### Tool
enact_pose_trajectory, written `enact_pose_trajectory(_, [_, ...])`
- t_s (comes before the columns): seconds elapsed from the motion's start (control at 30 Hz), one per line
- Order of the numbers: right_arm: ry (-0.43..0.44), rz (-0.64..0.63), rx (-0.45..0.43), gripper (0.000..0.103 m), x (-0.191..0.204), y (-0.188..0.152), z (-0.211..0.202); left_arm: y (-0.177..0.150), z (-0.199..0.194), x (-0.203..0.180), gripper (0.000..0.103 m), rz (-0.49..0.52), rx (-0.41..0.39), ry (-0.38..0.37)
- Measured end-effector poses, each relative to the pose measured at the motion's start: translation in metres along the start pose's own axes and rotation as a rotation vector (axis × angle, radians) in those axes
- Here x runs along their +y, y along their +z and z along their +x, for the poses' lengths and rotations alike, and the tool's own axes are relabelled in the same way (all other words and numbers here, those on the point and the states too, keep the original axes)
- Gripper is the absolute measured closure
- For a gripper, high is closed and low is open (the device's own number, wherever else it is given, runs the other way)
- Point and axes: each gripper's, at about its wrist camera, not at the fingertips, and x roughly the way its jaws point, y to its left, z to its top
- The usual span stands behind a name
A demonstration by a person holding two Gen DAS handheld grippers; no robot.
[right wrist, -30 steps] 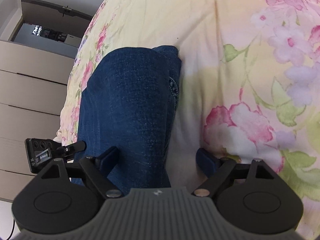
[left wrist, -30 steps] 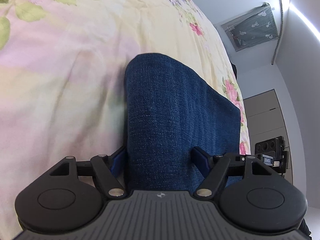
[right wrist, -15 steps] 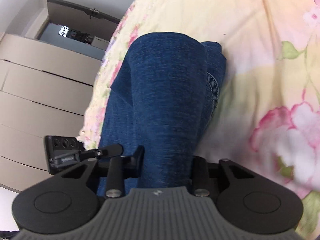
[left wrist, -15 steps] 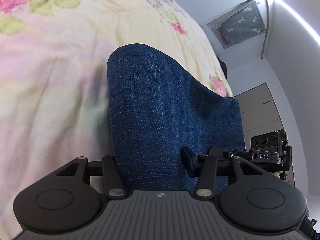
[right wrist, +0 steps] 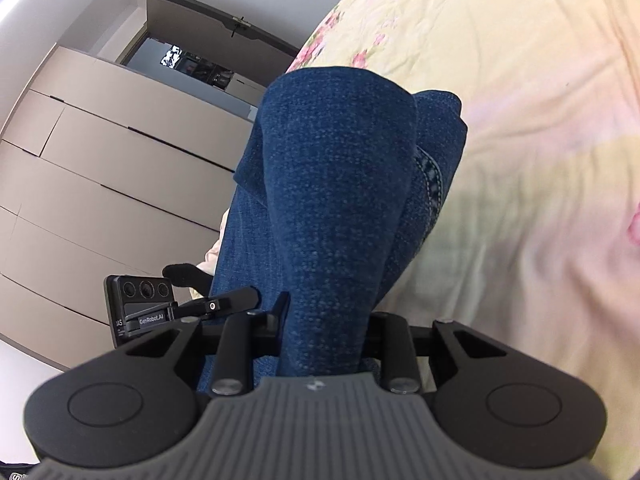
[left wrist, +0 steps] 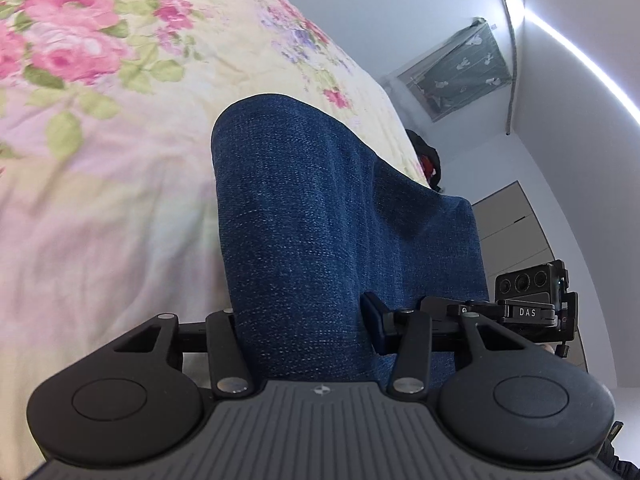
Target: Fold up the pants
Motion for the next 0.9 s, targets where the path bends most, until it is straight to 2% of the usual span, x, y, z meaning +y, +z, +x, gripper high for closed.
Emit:
enact_pose_trajectory(0.13, [-0.006,0.003,0.045,0.08,0.014,-0.016,0.019,-0.005,-0.021,0.013,0.05,-0.023,-0.014,0.023])
enact_pose_trajectory(0.3, [0.017,0.003,0.057,0.08,0.037,-0.011,0.062,0.011,-0.052,0.017,0.05,-0.002,-0.051,0.071])
enact_pose_trajectory(0.6, [0.043,-0.054,0.078,0.08,0.086,0.034,0.129,0.064,-0.102,0.048,0.05,0.0,-0.134,0.134])
enact_pose_trajectory(0.9, [0.052,-0.115,0.12,0.08,0.133,0.096,0.227,0.114,-0.14,0.098,0.05,-0.03,-0.187,0.186])
